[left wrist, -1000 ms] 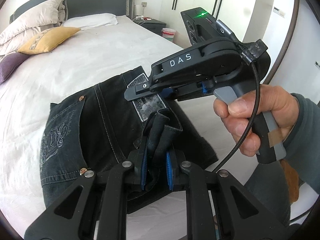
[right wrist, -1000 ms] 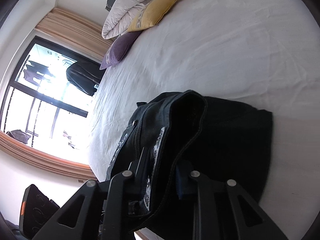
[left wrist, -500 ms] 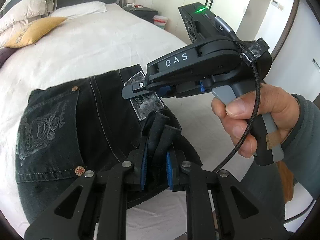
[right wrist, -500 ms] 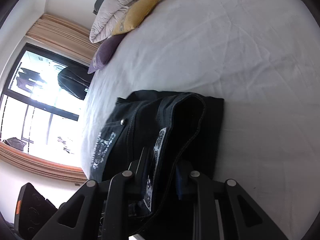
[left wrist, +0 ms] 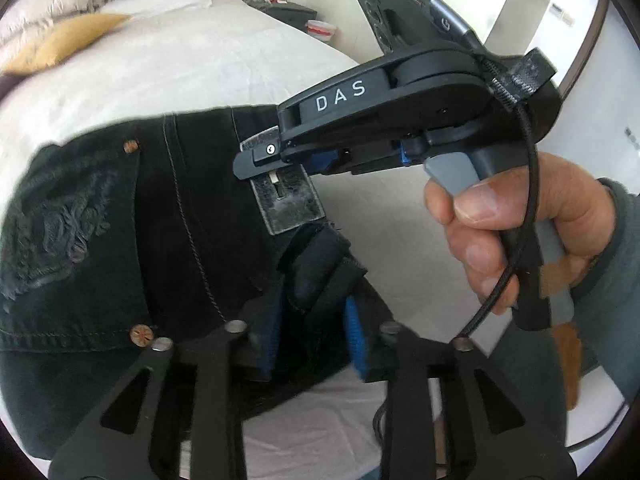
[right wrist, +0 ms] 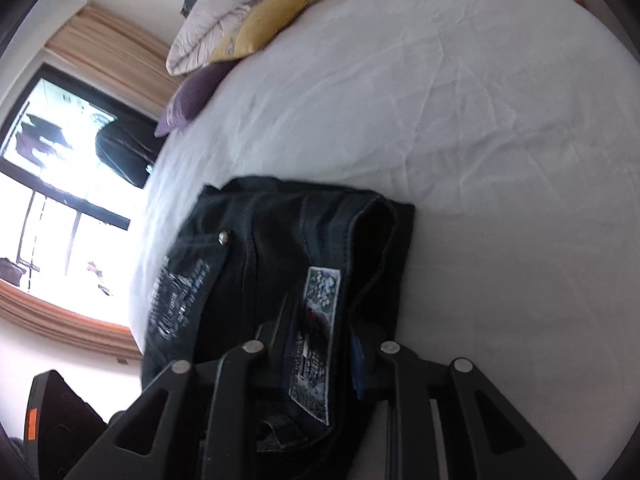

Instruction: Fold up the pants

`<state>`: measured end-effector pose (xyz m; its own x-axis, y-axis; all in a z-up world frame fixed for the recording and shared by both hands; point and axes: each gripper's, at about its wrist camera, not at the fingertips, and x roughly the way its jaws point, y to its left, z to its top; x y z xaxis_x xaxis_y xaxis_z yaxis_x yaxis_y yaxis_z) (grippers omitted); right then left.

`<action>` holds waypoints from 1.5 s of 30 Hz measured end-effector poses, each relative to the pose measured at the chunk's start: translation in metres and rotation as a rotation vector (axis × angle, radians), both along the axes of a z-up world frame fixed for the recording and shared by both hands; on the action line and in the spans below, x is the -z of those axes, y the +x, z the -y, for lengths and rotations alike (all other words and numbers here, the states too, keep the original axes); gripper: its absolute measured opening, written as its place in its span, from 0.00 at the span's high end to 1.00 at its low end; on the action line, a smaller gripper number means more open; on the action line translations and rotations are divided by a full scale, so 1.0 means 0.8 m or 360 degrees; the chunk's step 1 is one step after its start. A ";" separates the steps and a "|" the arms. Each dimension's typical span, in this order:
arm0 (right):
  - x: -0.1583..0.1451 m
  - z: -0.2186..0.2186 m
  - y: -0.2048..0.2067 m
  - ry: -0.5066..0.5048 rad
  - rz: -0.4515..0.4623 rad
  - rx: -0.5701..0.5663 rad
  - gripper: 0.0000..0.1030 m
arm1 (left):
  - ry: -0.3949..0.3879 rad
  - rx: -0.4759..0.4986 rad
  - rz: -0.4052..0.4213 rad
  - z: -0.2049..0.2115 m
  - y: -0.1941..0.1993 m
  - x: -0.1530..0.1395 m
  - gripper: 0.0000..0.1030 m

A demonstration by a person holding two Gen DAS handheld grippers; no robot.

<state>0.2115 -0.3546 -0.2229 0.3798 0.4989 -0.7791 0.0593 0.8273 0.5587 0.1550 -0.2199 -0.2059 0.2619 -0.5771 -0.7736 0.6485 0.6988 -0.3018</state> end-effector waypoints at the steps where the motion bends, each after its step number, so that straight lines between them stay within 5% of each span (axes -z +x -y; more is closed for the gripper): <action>1: 0.000 0.003 -0.001 0.0019 0.0006 0.0008 0.73 | -0.0055 0.0013 -0.0039 -0.005 0.000 -0.002 0.49; 4: -0.009 0.012 -0.006 0.0027 0.0022 0.0051 0.58 | -0.0165 0.0035 -0.0096 -0.025 -0.008 -0.017 0.37; 7: -0.032 0.026 -0.021 -0.0030 0.0065 0.0152 0.54 | -0.0284 0.0008 -0.0120 -0.062 -0.009 -0.045 0.36; 14: -0.073 0.003 -0.043 0.0408 0.0289 0.0062 0.50 | -0.0402 -0.0243 -0.0008 -0.168 0.056 -0.087 0.36; 16: -0.057 -0.014 -0.041 0.0528 0.0264 0.0022 0.49 | -0.0429 -0.0279 -0.0028 -0.182 0.081 -0.076 0.36; 20: 0.006 -0.016 -0.047 0.0508 0.0070 0.0079 0.49 | -0.0402 -0.0224 -0.0177 -0.175 0.103 -0.031 0.36; 23: 0.031 0.005 -0.066 0.0546 0.0071 0.0146 0.72 | -0.0329 -0.0193 -0.0235 -0.174 0.093 0.013 0.36; 26: 0.027 0.021 -0.082 0.0552 0.0113 0.0167 0.72 | -0.0363 -0.0203 -0.0213 -0.180 0.086 0.033 0.36; 28: 0.013 0.025 -0.086 0.0485 0.0119 0.0160 0.69 | -0.0365 -0.0208 -0.0218 -0.184 0.087 0.036 0.36; 34: -0.055 0.010 -0.053 0.0514 0.0329 0.0093 0.32 | -0.0428 -0.0216 -0.0064 -0.203 0.106 -0.019 0.36; 40: -0.029 -0.020 0.031 0.0535 0.0217 0.0063 0.30 | -0.0456 -0.0228 -0.0157 -0.190 0.195 -0.001 0.36; 45: 0.009 0.011 0.027 0.0543 0.0135 0.0168 0.36 | -0.0332 -0.0213 -0.0306 -0.169 0.232 0.052 0.36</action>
<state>0.2328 -0.3634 -0.2298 0.4990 0.6793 -0.5382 0.0760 0.5843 0.8080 0.3407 -0.0845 -0.2473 0.2063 -0.6988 -0.6850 0.4720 0.6842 -0.5559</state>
